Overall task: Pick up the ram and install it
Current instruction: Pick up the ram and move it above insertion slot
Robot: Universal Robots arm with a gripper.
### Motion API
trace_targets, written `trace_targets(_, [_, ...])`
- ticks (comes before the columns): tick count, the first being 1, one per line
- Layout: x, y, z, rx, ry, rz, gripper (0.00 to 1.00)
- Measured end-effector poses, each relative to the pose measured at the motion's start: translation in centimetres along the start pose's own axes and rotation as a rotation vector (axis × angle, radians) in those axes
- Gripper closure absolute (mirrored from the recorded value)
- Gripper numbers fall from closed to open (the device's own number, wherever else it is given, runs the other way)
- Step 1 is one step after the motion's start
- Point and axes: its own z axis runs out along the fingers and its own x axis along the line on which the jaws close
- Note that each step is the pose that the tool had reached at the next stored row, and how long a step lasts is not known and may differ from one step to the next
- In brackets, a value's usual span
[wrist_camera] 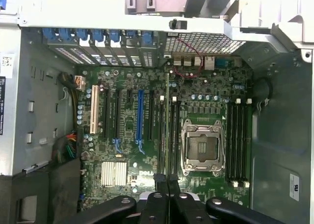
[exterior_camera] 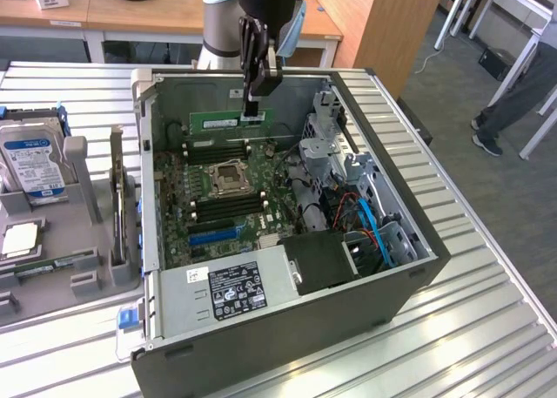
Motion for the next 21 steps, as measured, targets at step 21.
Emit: trace_targets(21, [0.01, -0.65, 0.02, 0.0001, -0.0001, 0.000, 0.89])
